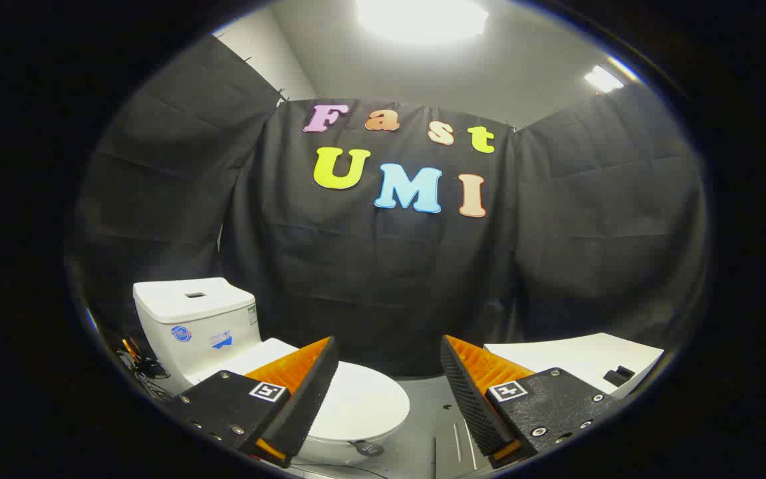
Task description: Open the toilet lid.
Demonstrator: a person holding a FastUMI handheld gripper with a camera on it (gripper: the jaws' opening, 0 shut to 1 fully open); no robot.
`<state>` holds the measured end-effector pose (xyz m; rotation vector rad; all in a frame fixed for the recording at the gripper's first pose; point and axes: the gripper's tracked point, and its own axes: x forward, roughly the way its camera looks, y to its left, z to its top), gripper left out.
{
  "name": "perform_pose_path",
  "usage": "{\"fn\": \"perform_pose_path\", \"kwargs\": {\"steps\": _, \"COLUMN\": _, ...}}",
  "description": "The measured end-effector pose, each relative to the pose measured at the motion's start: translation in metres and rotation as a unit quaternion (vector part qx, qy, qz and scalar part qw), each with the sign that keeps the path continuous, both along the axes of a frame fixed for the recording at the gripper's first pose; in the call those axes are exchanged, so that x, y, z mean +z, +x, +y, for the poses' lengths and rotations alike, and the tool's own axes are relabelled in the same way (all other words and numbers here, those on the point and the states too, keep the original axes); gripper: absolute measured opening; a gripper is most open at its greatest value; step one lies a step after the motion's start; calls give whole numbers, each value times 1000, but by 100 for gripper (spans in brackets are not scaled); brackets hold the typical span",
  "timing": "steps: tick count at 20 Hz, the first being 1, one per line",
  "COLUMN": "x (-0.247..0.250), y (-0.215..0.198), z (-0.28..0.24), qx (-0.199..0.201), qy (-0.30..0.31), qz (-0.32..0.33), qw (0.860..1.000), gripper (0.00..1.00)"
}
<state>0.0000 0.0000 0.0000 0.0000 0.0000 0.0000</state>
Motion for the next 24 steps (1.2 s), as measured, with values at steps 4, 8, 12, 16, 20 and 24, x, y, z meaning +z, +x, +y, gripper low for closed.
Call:
{"fn": "perform_pose_path", "kwargs": {"steps": 4, "x": -3, "y": 1, "z": 0, "qx": -1, "qy": -11, "qz": 1, "qw": 1000, "gripper": 95}}
{"fn": "perform_pose_path", "kwargs": {"steps": 8, "x": -3, "y": 2, "z": -4, "qx": -8, "qy": -12, "qz": -2, "qw": 1000, "gripper": 95}}
{"fn": "perform_pose_path", "kwargs": {"steps": 12, "x": -4, "y": 3, "z": -11, "qx": -18, "qy": -7, "qz": -2, "qw": 1000, "gripper": 95}}
{"fn": "perform_pose_path", "kwargs": {"steps": 16, "x": -5, "y": 1, "z": -13, "qx": -22, "qy": 0, "qz": -3, "qw": 1000, "gripper": 95}}
{"fn": "perform_pose_path", "kwargs": {"steps": 20, "x": -9, "y": 2, "z": -17, "qx": -29, "qy": 1, "qz": 4, "qw": 1000, "gripper": 95}}
{"fn": "perform_pose_path", "kwargs": {"steps": 24, "x": -14, "y": 3, "z": -25, "qx": -40, "qy": 18, "qz": 16, "qw": 999, "gripper": 95}}
